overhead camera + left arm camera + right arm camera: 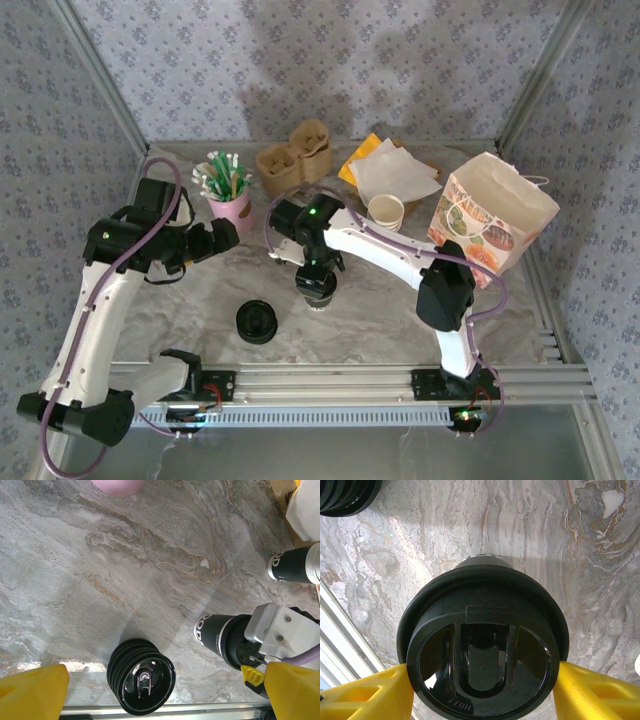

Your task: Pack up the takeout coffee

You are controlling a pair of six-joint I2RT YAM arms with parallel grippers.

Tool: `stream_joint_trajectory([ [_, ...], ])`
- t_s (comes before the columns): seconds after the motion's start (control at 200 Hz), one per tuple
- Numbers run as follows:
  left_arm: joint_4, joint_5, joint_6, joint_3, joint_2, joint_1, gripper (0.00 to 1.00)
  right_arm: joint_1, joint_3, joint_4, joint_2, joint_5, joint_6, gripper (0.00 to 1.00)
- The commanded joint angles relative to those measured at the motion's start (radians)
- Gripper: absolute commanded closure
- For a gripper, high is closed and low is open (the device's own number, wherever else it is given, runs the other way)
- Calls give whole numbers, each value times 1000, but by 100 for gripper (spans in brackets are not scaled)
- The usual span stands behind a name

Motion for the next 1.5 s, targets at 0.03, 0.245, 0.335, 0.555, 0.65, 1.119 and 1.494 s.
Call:
stream_joint_trajectory([
  [0.03,-1,19,18,34,3,7,0,8,7,-23,40,17,21,33],
  [0.245,3,22,23,33,6,12,0,10,-1,-21,44,10,29,33],
  [0.335,5,24,26,30,7,14,0,10,-19,-5,37,8,35,33],
  [0.555,8,26,29,25,8,18,0,7,-100,87,-11,-32,68,33],
  [0.65,11,26,28,19,8,19,0,2,-124,108,-15,-42,72,33],
  [1.119,19,29,23,18,20,23,0,-13,-217,167,-18,-65,84,33],
  [1.494,14,30,18,27,2,24,0,-23,-216,147,9,-49,97,33],
])
